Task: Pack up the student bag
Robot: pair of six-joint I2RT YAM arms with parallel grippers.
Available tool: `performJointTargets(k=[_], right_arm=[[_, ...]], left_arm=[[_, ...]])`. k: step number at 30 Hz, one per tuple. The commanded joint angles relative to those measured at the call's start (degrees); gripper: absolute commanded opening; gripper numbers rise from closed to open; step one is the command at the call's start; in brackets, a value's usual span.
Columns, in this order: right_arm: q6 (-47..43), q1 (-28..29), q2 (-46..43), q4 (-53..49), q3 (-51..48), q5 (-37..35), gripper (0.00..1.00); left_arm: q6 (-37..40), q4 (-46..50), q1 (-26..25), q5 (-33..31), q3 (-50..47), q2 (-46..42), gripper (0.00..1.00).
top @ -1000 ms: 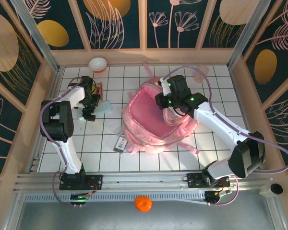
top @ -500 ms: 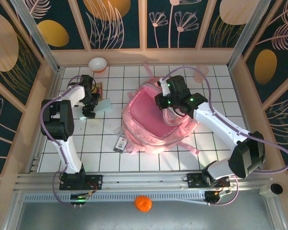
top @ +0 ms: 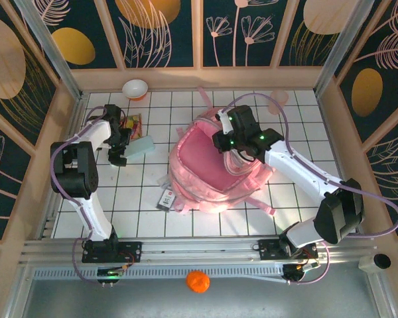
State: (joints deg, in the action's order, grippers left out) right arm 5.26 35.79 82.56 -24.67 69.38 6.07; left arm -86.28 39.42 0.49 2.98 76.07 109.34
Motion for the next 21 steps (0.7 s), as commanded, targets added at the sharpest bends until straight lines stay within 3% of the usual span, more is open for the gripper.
performJointTargets(k=[1, 11, 15, 21], right_arm=[[1.8, 0.6, 0.0, -1.3, 2.2, 1.4, 0.00], [1.5, 0.8, 0.2, -1.9, 2.5, 1.1, 0.00], [1.4, 0.9, 0.3, -2.1, 2.5, 1.1, 0.00], [1.4, 0.8, 0.6, -2.1, 2.5, 1.1, 0.00]], left_arm=[[-1.0, 0.9, 0.7, 1.2, -0.1, 0.8, 0.98], [-0.5, -0.3, 1.6, 0.5, 1.7, 5.2, 0.97], [0.0, -0.3, 1.6, 0.9, 1.6, 5.7, 0.81], [0.5, -0.3, 1.7, 1.9, -1.7, 1.4, 0.67]])
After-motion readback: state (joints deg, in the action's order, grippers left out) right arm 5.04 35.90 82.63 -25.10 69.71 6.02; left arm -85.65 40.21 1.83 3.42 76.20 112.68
